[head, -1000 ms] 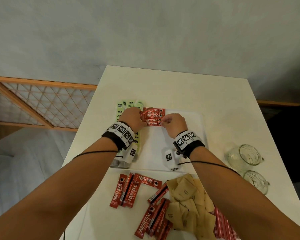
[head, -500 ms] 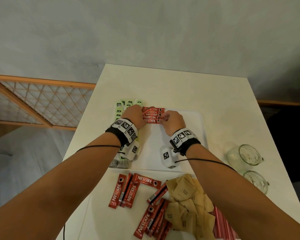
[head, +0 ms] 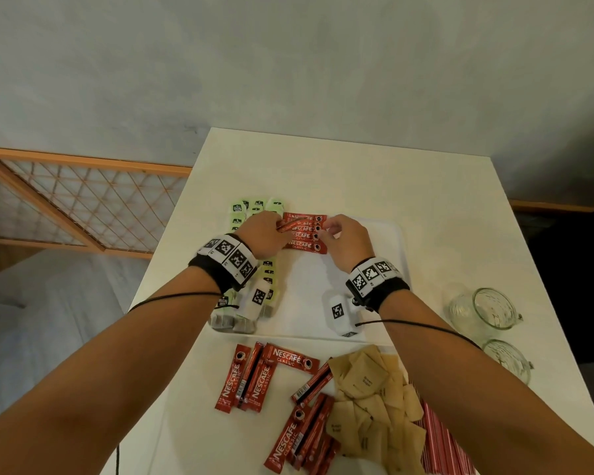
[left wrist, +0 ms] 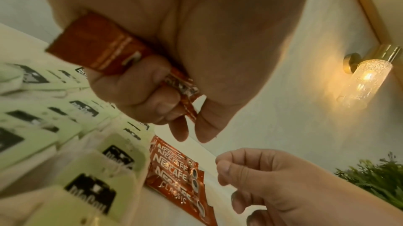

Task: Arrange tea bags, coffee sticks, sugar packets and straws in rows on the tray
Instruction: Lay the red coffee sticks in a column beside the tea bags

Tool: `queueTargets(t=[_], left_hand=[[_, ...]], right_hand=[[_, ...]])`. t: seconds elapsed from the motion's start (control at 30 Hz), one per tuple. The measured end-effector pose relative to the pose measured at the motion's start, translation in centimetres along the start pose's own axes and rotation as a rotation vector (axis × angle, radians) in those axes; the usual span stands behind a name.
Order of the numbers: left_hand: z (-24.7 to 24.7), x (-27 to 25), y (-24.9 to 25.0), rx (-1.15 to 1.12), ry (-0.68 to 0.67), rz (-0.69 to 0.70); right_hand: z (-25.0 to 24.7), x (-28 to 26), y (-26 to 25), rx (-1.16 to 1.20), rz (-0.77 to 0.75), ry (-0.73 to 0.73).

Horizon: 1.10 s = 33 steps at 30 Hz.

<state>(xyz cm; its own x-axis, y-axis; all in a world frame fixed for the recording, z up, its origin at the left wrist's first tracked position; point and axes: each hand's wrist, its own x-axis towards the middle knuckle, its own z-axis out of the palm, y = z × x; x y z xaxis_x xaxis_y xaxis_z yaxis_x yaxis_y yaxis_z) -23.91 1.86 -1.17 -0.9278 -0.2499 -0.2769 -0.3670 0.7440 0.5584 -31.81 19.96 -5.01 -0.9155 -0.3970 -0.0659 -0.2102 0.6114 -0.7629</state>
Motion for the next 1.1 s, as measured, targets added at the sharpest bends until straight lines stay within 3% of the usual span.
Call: queueTargets(t=[0.17, 0.33, 0.47, 0.6, 0.77, 1.1], left_hand=[[0.0, -0.6, 0.1, 0.003, -0.04, 0.1], [-0.2, -0.9, 0.0, -0.078, -0.115, 0.165], [-0.5, -1.0, -0.4, -0.127, -0.023, 0.183], [-0.5, -0.3, -1.0, -0.129, 0.1, 0.167], [0.0, 0.1, -1.1, -0.062, 0.121, 0.16], [1.4, 0.6, -0.4, 0.301, 0.027, 0.163]], right_hand=[[-0.3, -0.4, -1.1, 0.171, -0.157, -0.2], [-0.7, -0.6, -0.9, 0.019, -0.241, -0.24], [-1.6, -0.9, -1.2, -0.068, -0.225, -0.298], [-1.9, -0.9, -0.5, -0.005, -0.157, -0.314], [-1.7, -0.7, 0.2, 0.026, -0.104, -0.197], [-0.8, -1.0, 1.1, -0.104, -0.031, -0.209]])
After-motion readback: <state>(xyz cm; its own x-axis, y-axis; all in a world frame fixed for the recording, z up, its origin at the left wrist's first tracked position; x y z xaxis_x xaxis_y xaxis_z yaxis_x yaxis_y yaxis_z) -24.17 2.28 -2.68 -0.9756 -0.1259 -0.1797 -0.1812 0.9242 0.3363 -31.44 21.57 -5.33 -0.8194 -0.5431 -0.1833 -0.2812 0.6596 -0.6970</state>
